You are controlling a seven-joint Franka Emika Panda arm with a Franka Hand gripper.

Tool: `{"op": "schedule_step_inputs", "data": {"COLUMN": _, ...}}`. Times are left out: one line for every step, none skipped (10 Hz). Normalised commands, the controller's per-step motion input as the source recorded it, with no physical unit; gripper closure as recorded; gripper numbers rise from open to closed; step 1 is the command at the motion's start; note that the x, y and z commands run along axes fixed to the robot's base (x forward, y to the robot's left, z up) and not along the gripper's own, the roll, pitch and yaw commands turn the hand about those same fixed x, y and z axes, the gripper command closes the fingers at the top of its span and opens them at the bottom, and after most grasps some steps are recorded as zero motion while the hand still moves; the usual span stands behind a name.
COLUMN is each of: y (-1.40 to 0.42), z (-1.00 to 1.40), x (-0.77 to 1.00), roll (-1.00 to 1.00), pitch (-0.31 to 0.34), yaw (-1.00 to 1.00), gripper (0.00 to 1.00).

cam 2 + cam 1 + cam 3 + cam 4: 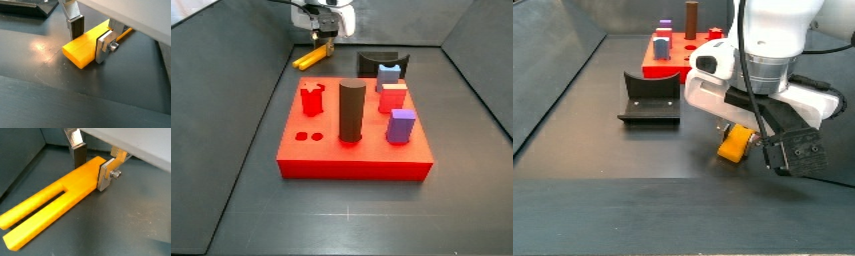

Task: Pick up the square-circle object. Move up. Rotate the square-circle object. Place the square-circle object on the fixture. Regrasp the square-circle object. Move to above the board. Insert the square-circle object.
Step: Pick up the square-circle object, then move up, then rotate the square-circle object.

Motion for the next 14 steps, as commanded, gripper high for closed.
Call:
{"op": "schedule_step_inputs", "data": {"y": 0.0, "z": 0.0, "x": 0.0, "roll": 0.0, "pitch": 0.0, "yaw": 0.0, "gripper": 1.0}}
{"op": "schedule_step_inputs", "data": {"y": 0.0, "z": 0.0, "x": 0.0, "roll": 0.0, "pitch": 0.0, "yaw": 0.0, "gripper": 1.0}}
{"op": "schedule_step_inputs", "data": {"y": 0.0, "z": 0.0, "x": 0.0, "roll": 0.0, "pitch": 0.0, "yaw": 0.0, "gripper": 1.0}}
{"op": "schedule_step_inputs", "data": {"y": 0.0, "z": 0.0, "x": 0.0, "roll": 0.0, "pitch": 0.0, "yaw": 0.0, "gripper": 1.0}}
{"op": "schedule_step_inputs", "data": {"y": 0.0, "z": 0.0, "x": 0.0, "roll": 0.0, "pitch": 0.0, "yaw": 0.0, "gripper": 1.0}}
{"op": "schedule_step_inputs", "data": {"y": 0.0, "z": 0.83, "x": 0.0, "roll": 0.0, "pitch": 0.0, "yaw": 0.0, "gripper": 1.0}}
{"op": "schedule_step_inputs", "data": {"y": -0.05, "z": 0.8, "x": -0.01, "roll": -0.01, "pitch": 0.016, "yaw": -0.01, "gripper": 1.0}}
{"op": "schedule_step_inputs", "data": {"y": -0.04, "z": 0.74, "x": -0.02, "roll": -0.01, "pitch": 0.03, "yaw": -0.01, "gripper": 1.0}}
{"op": "schedule_step_inputs", "data": {"y": -0.01, "z": 0.59, "x": -0.02, "roll": 0.01, "pitch": 0.055, "yaw": -0.02, "gripper": 1.0}}
{"op": "schedule_step_inputs", "data": {"y": 0.0, "z": 0.41, "x": -0.01, "roll": 0.03, "pitch": 0.085, "yaw": -0.02, "gripper": 1.0}}
{"op": "schedule_step_inputs", "data": {"y": 0.0, "z": 0.28, "x": -0.01, "roll": 0.05, "pitch": 0.103, "yaw": -0.02, "gripper": 1.0}}
{"op": "schedule_step_inputs", "data": {"y": 0.0, "z": 0.19, "x": -0.01, "roll": 0.06, "pitch": 0.111, "yaw": -0.02, "gripper": 1.0}}
{"op": "schedule_step_inputs", "data": {"y": -1.0, "z": 0.71, "x": 0.12, "roll": 0.0, "pitch": 0.0, "yaw": 0.0, "gripper": 1.0}}
{"op": "schedule_step_inputs", "data": {"y": -1.0, "z": 0.71, "x": 0.1, "roll": 0.01, "pitch": 0.005, "yaw": 0.02, "gripper": 1.0}}
